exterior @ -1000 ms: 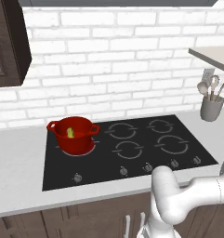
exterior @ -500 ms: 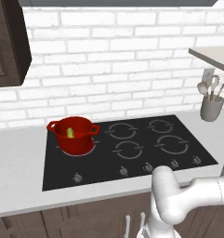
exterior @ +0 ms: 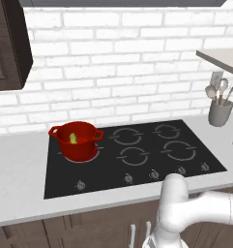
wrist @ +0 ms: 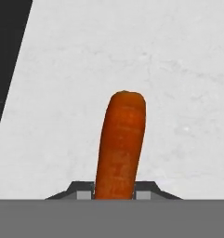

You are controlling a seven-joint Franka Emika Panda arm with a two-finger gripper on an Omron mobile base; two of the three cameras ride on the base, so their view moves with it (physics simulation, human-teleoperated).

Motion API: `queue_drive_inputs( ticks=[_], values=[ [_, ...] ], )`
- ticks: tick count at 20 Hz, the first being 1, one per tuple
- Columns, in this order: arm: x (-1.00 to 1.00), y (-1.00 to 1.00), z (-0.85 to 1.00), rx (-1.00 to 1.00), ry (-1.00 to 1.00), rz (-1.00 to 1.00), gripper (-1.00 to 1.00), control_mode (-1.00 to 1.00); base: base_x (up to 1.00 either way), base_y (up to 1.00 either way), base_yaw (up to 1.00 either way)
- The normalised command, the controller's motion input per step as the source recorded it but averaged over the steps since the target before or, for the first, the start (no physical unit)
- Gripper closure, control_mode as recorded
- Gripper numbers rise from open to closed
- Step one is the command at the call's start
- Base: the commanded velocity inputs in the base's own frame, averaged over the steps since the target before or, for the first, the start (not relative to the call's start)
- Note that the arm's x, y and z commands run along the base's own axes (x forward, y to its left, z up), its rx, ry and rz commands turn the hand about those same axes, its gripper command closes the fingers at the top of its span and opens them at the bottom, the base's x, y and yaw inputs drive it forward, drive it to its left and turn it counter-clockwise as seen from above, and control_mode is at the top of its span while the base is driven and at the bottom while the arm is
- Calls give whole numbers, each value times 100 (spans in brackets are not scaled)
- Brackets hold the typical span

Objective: Put the carrot and cucumber in the pot. Retrieve the spatula and lightly stir the vegetables in the pot.

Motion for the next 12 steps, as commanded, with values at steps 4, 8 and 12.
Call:
queue_drive_inputs(
  ticks=[4, 8, 12],
  values=[
    [-61, 91, 75, 0, -11, 0, 100, -100, 0, 0, 0],
    [-21, 100, 72, 0, -3, 0, 100, -100, 0, 0, 0],
    [-1, 100, 67, 0, 0, 2, 100, -100, 0, 0, 0]
  ],
)
